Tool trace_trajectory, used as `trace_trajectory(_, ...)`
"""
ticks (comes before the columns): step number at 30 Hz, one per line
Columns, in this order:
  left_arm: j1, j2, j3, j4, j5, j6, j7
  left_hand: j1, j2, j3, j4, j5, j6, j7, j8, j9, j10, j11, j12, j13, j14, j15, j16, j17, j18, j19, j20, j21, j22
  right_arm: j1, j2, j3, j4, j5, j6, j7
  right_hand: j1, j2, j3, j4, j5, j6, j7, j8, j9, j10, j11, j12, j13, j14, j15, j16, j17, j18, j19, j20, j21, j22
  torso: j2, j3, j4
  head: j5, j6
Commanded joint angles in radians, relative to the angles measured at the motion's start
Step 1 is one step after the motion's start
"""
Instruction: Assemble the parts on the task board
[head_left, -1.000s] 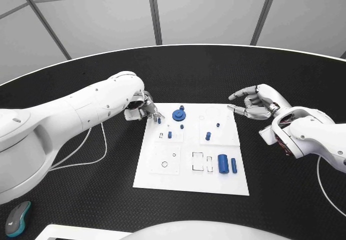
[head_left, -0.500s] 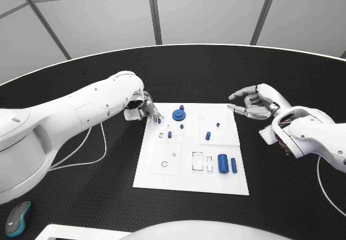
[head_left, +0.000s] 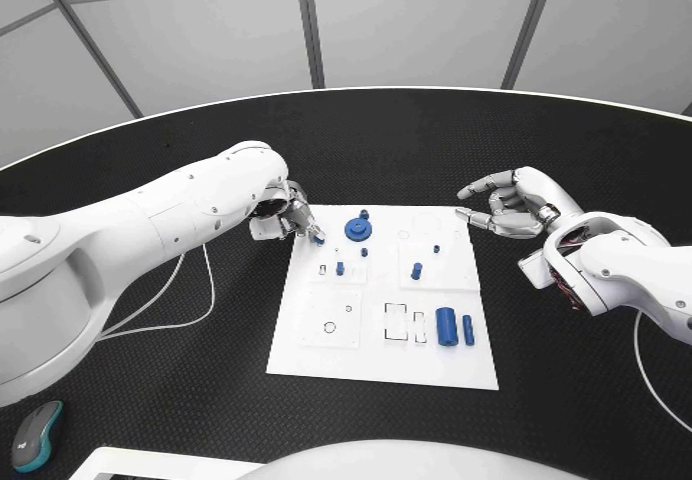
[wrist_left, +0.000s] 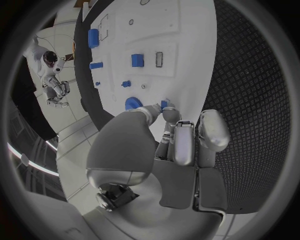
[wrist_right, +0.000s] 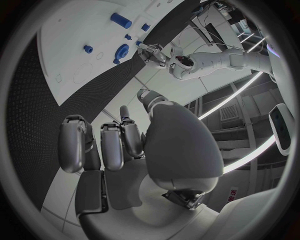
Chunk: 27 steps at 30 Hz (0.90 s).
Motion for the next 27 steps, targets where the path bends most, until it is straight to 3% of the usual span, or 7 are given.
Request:
trace_trajectory(1, 0.000, -0.001, 0.000, 0.000, 0.005, -0.002, 0.004, 0.002, -0.007, 0.125, -0.053, 0.006, -0.019, 0.009, 0.029, 0.026, -0.005, 0.009, -0.005, -0.007, 0.044, 0.004, 0.000, 0.075, 0.003, -0.001, 0.003, 0.004, 0.002, 0.000, 0.000, 0.000, 0.000, 0.000, 0.000, -0.001, 0.000, -0.001, 0.002, 0.006, 0.004, 0.001, 0.001, 0.004, -0.001, 0.006, 0.000, 0.003, 0.072, 0.068, -0.006, -0.004, 0.116, 0.015, 0.021, -0.007, -0.005, 0.096, 0.000, 0.0005, 0.0000, 0.000, 0.000)
trace_trajectory(2, 0.000, -0.003, 0.000, 0.000, 0.009, -0.002, 0.005, -0.026, -0.018, 0.168, -0.072, 0.005, -0.024, 0.009, 0.041, 0.035, -0.003, 0.008, -0.003, -0.009, 0.044, 0.006, 0.000, 0.074, 0.003, -0.002, 0.005, 0.004, 0.002, 0.000, -0.001, 0.000, 0.000, 0.000, 0.001, -0.001, 0.000, -0.001, 0.002, 0.006, 0.004, 0.001, 0.001, 0.004, -0.001, 0.006, 0.000, 0.003, 0.072, 0.068, -0.006, -0.004, 0.116, 0.015, 0.021, -0.007, -0.005, 0.096, 0.000, 0.0004, -0.0002, 0.000, -0.001)
trace_trajectory(8, 0.000, -0.015, 0.000, 0.009, 0.047, 0.000, 0.007, -0.079, -0.033, 0.254, -0.123, 0.010, -0.030, 0.009, 0.075, 0.055, 0.003, 0.007, 0.008, -0.004, 0.044, 0.006, 0.000, 0.074, 0.004, -0.004, 0.006, 0.004, 0.002, 0.000, -0.001, 0.000, 0.000, 0.000, 0.002, -0.002, 0.000, -0.001, 0.002, 0.006, 0.004, 0.001, 0.001, 0.004, -0.001, 0.006, 0.000, 0.003, 0.072, 0.068, -0.006, -0.004, 0.116, 0.015, 0.021, -0.007, -0.005, 0.096, -0.002, -0.0004, 0.0006, 0.000, -0.002)
trace_trajectory(15, 0.001, -0.049, 0.000, 0.059, 0.088, -0.006, -0.008, -0.142, -0.031, 0.312, -0.140, 0.008, -0.040, 0.002, 0.129, 0.085, 0.011, 0.000, 0.023, 0.003, 0.044, 0.002, -0.001, 0.073, 0.005, -0.006, 0.002, 0.001, -0.002, 0.000, -0.002, 0.000, -0.002, 0.000, 0.002, -0.001, 0.000, -0.001, 0.002, 0.006, 0.005, 0.002, 0.000, 0.004, -0.001, 0.005, 0.000, 0.002, 0.071, 0.068, -0.006, -0.005, 0.115, 0.015, 0.021, -0.007, -0.006, 0.096, -0.007, -0.0010, 0.0028, 0.006, -0.003)
trace_trajectory(16, 0.001, -0.058, 0.000, 0.074, 0.104, -0.010, -0.014, -0.156, -0.033, 0.325, -0.143, 0.010, -0.040, -0.002, 0.143, 0.092, 0.007, -0.002, 0.019, -0.005, 0.044, 0.000, 0.000, 0.074, 0.005, -0.006, 0.001, 0.001, -0.002, 0.000, -0.002, 0.000, -0.003, 0.000, 0.002, -0.001, 0.001, -0.001, 0.003, 0.006, 0.008, 0.002, 0.000, 0.005, -0.001, 0.006, 0.000, 0.002, 0.071, 0.068, -0.007, -0.005, 0.115, 0.015, 0.021, -0.007, -0.006, 0.095, -0.009, -0.0028, 0.0045, 0.005, -0.004)
trace_trajectory(19, 0.002, -0.077, 0.000, 0.106, 0.125, -0.019, -0.023, -0.181, -0.035, 0.349, -0.150, 0.009, -0.044, -0.005, 0.165, 0.102, 0.009, -0.005, 0.023, -0.005, 0.044, -0.003, -0.001, 0.073, 0.005, -0.006, -0.001, 0.000, -0.003, 0.000, -0.003, 0.000, -0.004, 0.000, 0.002, -0.001, 0.002, -0.002, 0.004, 0.006, 0.025, 0.002, 0.000, 0.005, -0.002, 0.005, 0.000, 0.001, 0.070, 0.068, -0.007, -0.005, 0.116, 0.015, 0.021, -0.007, -0.007, 0.095, -0.011, -0.0037, 0.0053, 0.006, -0.006)
trace_trajectory(27, 0.002, -0.149, -0.001, 0.249, 0.152, -0.087, -0.042, -0.226, -0.044, 0.393, -0.166, 0.012, -0.045, -0.015, 0.213, 0.118, 0.031, -0.013, 0.053, 0.021, 0.047, -0.010, 0.004, 0.079, 0.005, -0.003, -0.008, 0.002, 0.002, 0.000, -0.003, 0.000, -0.006, 0.000, 0.001, -0.001, 0.002, -0.004, 0.006, 0.007, 0.040, 0.001, 0.001, 0.006, -0.002, 0.004, 0.000, 0.001, 0.070, 0.068, -0.007, -0.006, 0.115, 0.015, 0.021, -0.007, -0.008, 0.095, -0.018, -0.0053, 0.0074, 0.007, -0.012)
